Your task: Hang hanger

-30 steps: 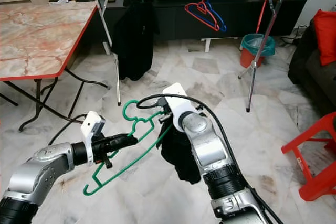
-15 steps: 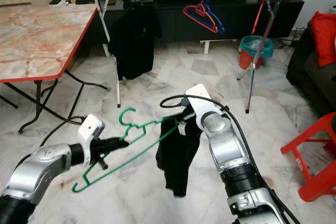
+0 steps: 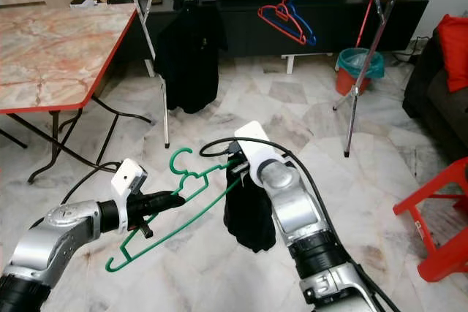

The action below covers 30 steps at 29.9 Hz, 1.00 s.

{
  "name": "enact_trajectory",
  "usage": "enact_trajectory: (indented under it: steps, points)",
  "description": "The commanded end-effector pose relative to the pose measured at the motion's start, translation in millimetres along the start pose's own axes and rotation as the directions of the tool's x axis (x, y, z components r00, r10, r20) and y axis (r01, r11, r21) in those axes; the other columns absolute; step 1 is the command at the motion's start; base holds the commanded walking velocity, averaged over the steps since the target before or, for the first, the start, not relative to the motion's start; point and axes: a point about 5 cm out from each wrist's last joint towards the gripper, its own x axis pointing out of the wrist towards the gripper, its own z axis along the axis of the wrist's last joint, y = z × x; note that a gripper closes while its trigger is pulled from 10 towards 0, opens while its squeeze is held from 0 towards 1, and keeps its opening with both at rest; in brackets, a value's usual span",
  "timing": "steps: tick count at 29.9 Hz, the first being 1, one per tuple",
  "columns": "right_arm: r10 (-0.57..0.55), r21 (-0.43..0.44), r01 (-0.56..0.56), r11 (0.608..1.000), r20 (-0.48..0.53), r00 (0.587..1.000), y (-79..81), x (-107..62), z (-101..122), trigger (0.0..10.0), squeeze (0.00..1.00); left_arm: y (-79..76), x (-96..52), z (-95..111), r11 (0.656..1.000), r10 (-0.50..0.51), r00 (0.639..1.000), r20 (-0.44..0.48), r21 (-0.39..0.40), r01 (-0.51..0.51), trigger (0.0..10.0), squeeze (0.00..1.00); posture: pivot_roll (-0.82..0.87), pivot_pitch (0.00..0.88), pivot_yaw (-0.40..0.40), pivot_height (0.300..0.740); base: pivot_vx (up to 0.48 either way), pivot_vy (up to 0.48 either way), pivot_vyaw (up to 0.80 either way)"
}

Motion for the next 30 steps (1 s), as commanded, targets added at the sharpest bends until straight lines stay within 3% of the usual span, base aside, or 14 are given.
enact_trajectory:
  steps: [1,4,7,13,16,20,22,24,26,30]
  points:
    - [0.011,-0.002,-0.011,1.000,0.035,0.999,2.9,-3.0,8,10.0,0.00,-7.7,0.0,8,0.998,-0.064,0.998,0.028,0.015,0.063,10.0,0.00,-0.06,0.006,0.031,0.740,0.000,0.000,0.00]
    - [-0.012,0.014,0.011,1.000,0.041,0.999,0.2,-2.7,9,10.0,0.00,-15.4,-1.8,6,0.991,-0.132,0.991,0.013,0.008,0.132,10.0,0.00,-0.06,0.005,0.029,0.740,0.000,0.000,0.00]
    - [-0.091,0.045,0.089,0.995,0.048,0.995,-12.4,-1.8,10,10.0,0.00,-20.5,-4.9,5,0.985,-0.174,0.985,0.000,-0.003,0.174,10.0,0.00,-0.05,0.006,0.029,0.740,0.000,0.000,0.00]
    - [-0.285,0.094,0.281,0.955,0.033,0.958,-54.9,-4.9,7,10.0,0.00,-18.6,-10.8,-6,0.987,-0.157,0.984,-0.078,0.001,0.158,10.0,0.00,-0.05,0.007,0.029,0.740,0.000,0.000,0.00]
    - [-0.319,0.093,0.316,0.944,0.019,0.948,-64.4,-5.7,3,10.0,0.00,-24.6,-12.1,-5,0.979,-0.202,0.976,-0.077,-0.011,0.202,10.0,0.00,-0.05,0.008,0.030,0.740,0.000,0.000,0.00]
    - [-0.307,0.106,0.303,0.947,0.022,0.952,-63.8,-5.4,4,10.0,0.00,-24.2,-11.6,-5,0.981,-0.196,0.977,-0.080,-0.007,0.196,10.0,0.00,-0.05,0.009,0.031,0.740,0.000,0.000,0.00]
    - [-0.276,0.122,0.271,0.955,0.029,0.961,-58.4,-4.3,6,10.0,0.00,-18.0,-9.7,-6,0.990,-0.138,0.986,-0.091,0.027,0.141,10.0,0.00,-0.06,0.009,0.032,0.740,0.000,0.000,0.00]
    - [-0.216,0.137,0.208,0.968,0.045,0.975,-45.5,-2.2,10,10.0,0.00,-0.2,-6.8,-4,0.998,0.009,0.997,-0.081,0.064,-0.003,10.0,0.00,-0.05,0.008,0.033,0.740,0.000,0.000,0.00]
    - [-0.197,0.125,0.190,0.974,0.044,0.979,-40.7,-0.9,9,10.0,0.00,7.4,-6.9,-1,0.995,0.069,0.995,-0.066,0.071,-0.064,10.0,0.00,-0.05,0.008,0.032,0.740,0.000,0.000,0.00]
    - [-0.190,0.125,0.184,0.975,0.040,0.981,-38.2,0.6,8,10.0,0.00,10.0,-8.9,3,0.994,0.083,0.995,-0.046,0.075,-0.080,10.0,0.00,-0.05,0.008,0.031,0.740,0.000,0.000,0.00]
